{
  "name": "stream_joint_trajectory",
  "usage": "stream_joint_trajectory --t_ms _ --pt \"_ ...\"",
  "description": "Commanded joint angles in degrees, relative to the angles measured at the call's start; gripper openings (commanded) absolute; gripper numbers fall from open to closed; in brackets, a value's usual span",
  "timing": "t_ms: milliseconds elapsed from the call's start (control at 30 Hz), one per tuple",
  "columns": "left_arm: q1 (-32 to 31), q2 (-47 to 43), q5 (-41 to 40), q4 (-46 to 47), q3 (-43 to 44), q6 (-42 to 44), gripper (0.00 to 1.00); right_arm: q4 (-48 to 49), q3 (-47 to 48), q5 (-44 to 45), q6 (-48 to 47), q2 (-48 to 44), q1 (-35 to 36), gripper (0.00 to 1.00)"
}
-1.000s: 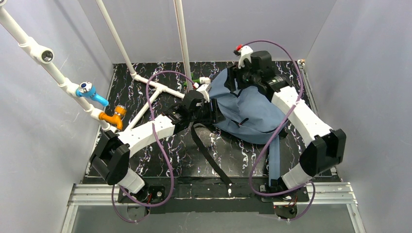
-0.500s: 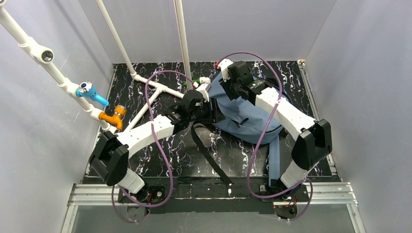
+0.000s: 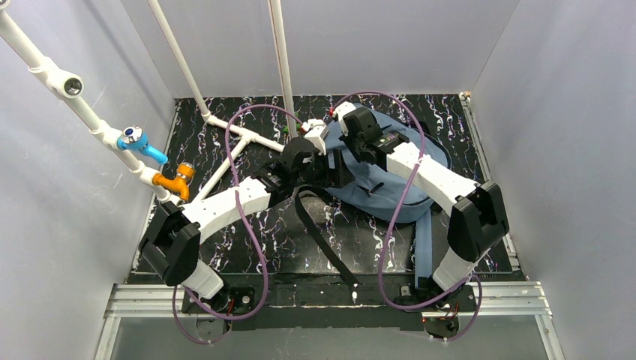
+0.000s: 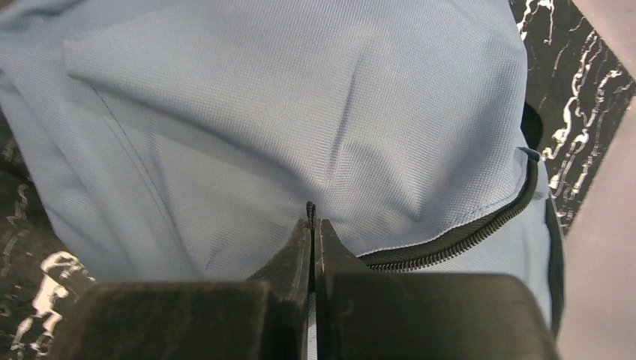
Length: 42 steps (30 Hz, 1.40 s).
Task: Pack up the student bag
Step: Zip the student bag at the center of the board.
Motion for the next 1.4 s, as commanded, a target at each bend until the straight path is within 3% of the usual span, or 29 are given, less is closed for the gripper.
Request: stream_joint_trajectory --t_ms 0,67,133,300,467,533,700,833,900,1000,1167,1300,1367 --pt "-2.4 -0.1 -2.2 20.0 -3.9 6.5 0.75 6.5 -1.8 -4.6 8.5 -6.4 -1.0 0.01" --pt "-3.6 1.3 -5.8 29.8 -6.3 11.1 0.76 6.7 -2.1 -8.2 13.0 -7.3 -2.5 0.01" --pt "-3.7 3.6 -6.8 30.7 -4.1 13.9 0.72 6.8 -2.3 -12.1 16.2 -8.0 -4.4 0.01" --pt "-3.8 9.9 -10.5 38.5 -2.6 17.2 0.49 7.6 -3.4 -20.9 22.1 -8.9 -9.4 0.01" --pt "-3.8 15.0 -14.1 42.5 -1.5 16.2 0.45 8.5 -4.3 -25.1 23.5 -9.5 -10.2 0.01" --pt "-3.8 16.0 -12.9 43.5 -1.0 15.0 0.5 8.4 -4.4 -25.1 23.5 -9.7 -10.3 0.01" --pt "-4.9 14.6 -10.5 43.9 -2.3 12.6 0.75 8.5 -4.1 -26.1 23.7 -10.2 -10.3 0.01" --pt "-5.9 14.2 -10.7 43.9 -2.2 13.5 0.77 8.9 -3.7 -27.2 24.2 -10.4 -10.3 0.01" --pt "-5.9 15.4 -12.1 42.6 -1.1 13.2 0.65 9.0 -3.4 -27.4 24.7 -10.8 -10.3 0.01" --pt "-5.4 16.3 -16.9 35.2 1.0 11.7 0.36 9.1 -3.3 -26.6 25.9 -11.7 -10.4 0.01" --pt "-5.2 16.8 -17.3 32.7 0.8 10.2 0.25 8.3 -1.9 -26.4 27.8 -12.1 -10.4 0.01" --pt "-5.4 16.7 -15.9 31.9 0.8 11.1 0.04 8.2 -1.2 -25.8 29.2 -11.7 -11.1 0.01" --pt "-5.2 16.2 -16.6 30.9 -0.1 10.9 0.0 9.2 -1.0 -28.4 30.8 -11.5 -13.4 0.01"
